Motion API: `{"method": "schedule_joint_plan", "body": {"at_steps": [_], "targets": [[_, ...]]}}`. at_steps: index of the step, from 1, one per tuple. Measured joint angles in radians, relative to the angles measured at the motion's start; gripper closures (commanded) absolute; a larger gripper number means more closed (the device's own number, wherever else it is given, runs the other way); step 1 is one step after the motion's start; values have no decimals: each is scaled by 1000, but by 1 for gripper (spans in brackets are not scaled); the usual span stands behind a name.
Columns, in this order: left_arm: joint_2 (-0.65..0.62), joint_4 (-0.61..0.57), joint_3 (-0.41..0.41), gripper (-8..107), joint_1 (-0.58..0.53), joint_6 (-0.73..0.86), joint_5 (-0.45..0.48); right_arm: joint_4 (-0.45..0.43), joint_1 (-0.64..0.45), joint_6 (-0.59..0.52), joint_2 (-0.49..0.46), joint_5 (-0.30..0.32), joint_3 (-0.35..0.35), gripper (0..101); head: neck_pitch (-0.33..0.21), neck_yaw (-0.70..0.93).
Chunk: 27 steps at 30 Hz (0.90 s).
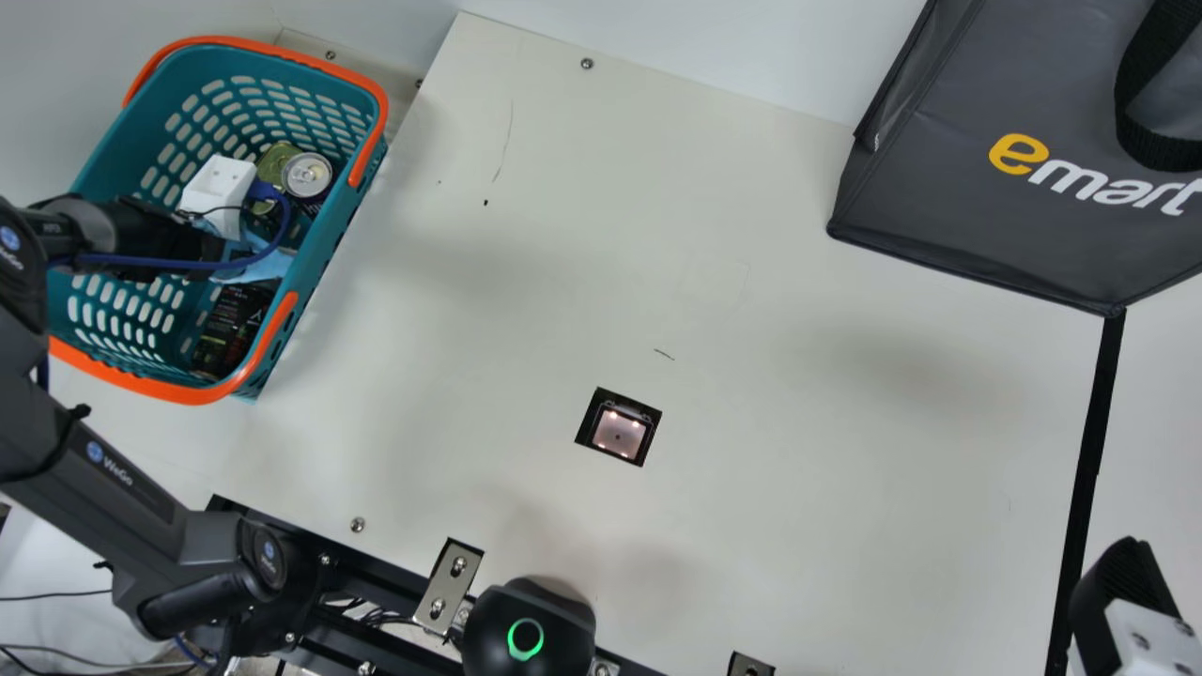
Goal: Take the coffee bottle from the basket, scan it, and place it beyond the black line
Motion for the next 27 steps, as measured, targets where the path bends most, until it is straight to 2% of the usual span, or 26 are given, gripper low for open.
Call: {"method": "schedule_joint_plan", "body": {"at_steps": [10,20,27], "targets": [[13,-6,-7,89,0,4,3,0,0,0,0,0,0,10,0,0],[-24,25,-13,89,4,-37,34,0,0,0,0,0,0,10,0,0],[-93,60,-23,89,10,-89,90,0,0,0,0,0,0,10,0,0]]}}
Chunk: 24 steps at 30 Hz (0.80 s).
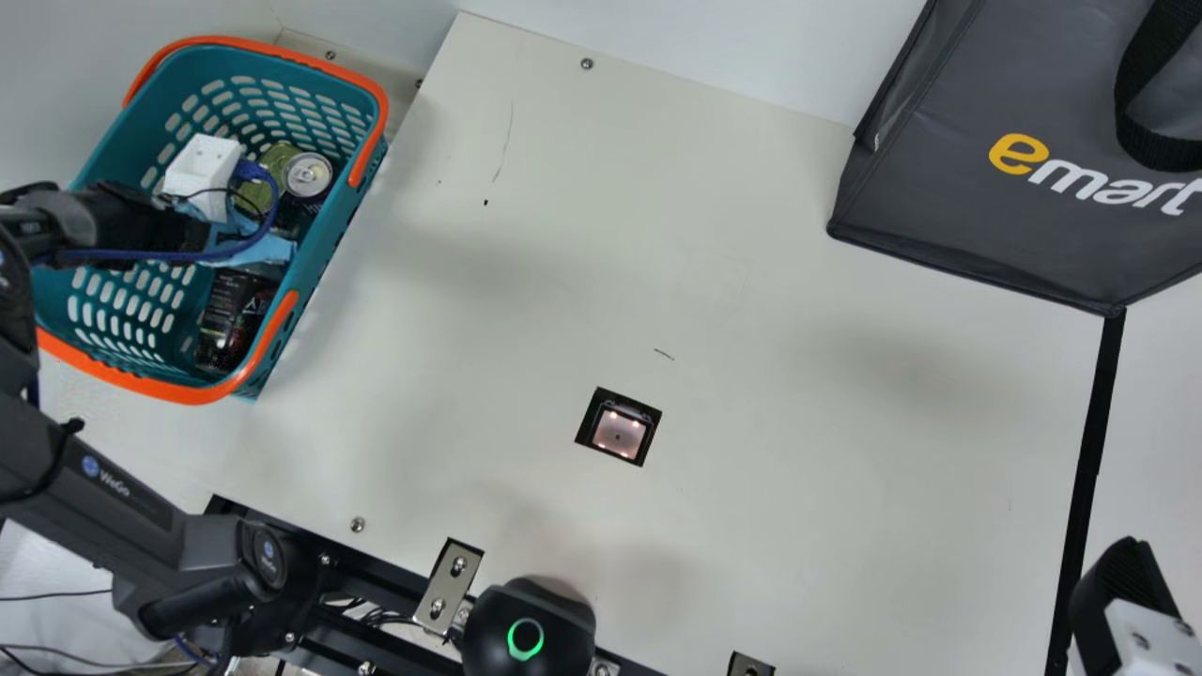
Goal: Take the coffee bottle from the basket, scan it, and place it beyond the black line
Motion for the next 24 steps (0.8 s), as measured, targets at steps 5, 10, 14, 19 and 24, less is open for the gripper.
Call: {"method": "schedule_joint_plan", "body": {"at_steps": [5,10,14,19,24], "targets": [[-56,37,-10,89,8,-48,49,0,0,0,0,0,0,10,0,0],[-117,68,-23,89,20,-89,104,0,0,0,0,0,0,10,0,0],[-156,89,-35,89,29,-113,144,0,0,0,0,2,0,10,0,0],[-204,104,-49,89,45,-135,191,0,0,0,0,2,0,10,-2,0],[-245,115,-59,89,55,-154,235,0,0,0,0,2,0,10,0,0]]}}
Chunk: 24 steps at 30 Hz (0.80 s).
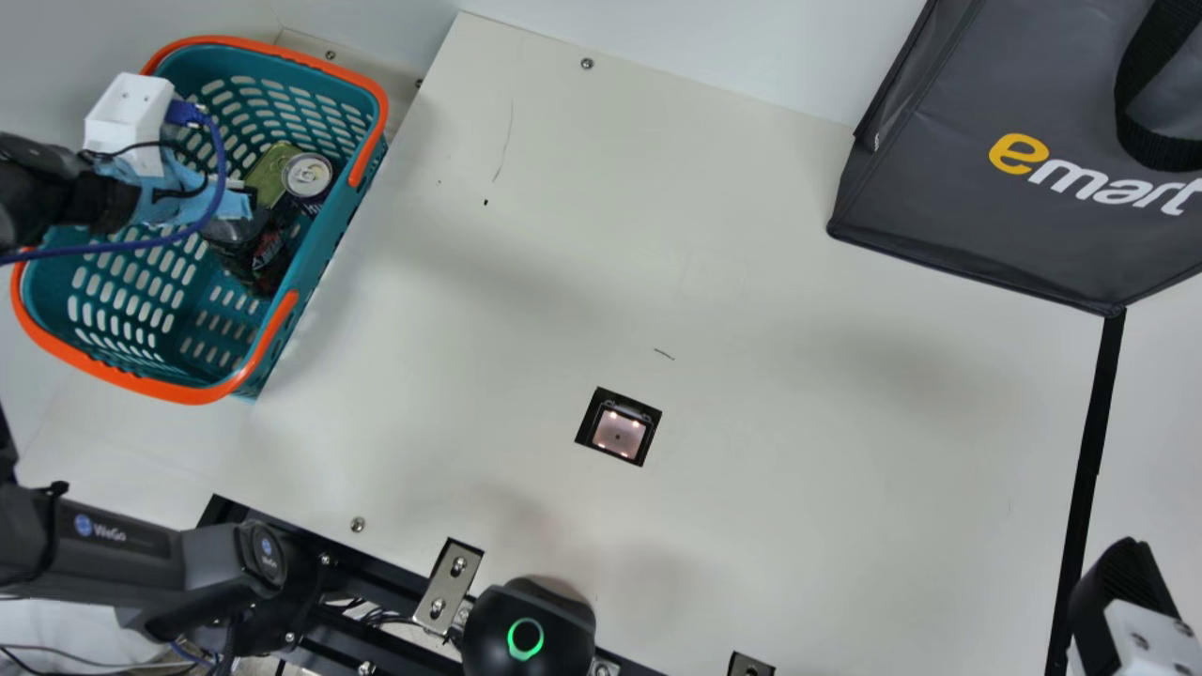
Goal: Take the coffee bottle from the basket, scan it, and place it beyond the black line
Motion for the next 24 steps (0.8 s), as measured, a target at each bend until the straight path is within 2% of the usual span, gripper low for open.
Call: {"method": "schedule_joint_plan", "body": {"at_steps": [12,24], "targets": [[-89,27,-45,89,17,-53,96,0,0,0,0,0,0,10,0,0],[-155,50,-142,89,16,-135,191,0,0,0,0,0,0,10,0,0]]}}
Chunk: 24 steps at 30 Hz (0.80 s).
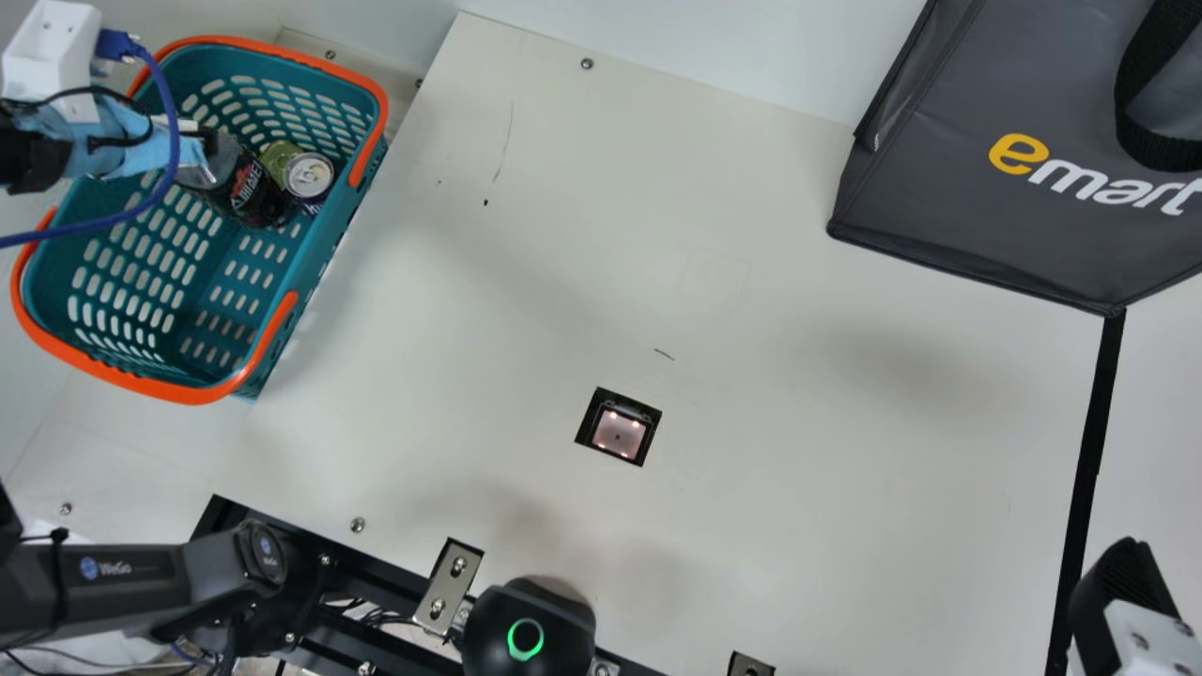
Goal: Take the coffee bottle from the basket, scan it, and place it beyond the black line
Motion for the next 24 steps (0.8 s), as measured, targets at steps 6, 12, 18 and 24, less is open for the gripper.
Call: {"method": "schedule_joint_plan", "body": {"at_steps": [6,12,18,24], "targets": [[-28,7,-57,89,-2,-40,48,0,0,0,0,0,0,10,0,0],[-48,11,-114,89,-10,-71,82,0,0,0,0,-1,0,10,0,0],[-67,15,-162,89,-25,-99,111,0,0,0,0,-1,0,10,0,0],[-94,22,-198,89,-50,-132,133,0,0,0,0,-1,0,10,0,0]]}}
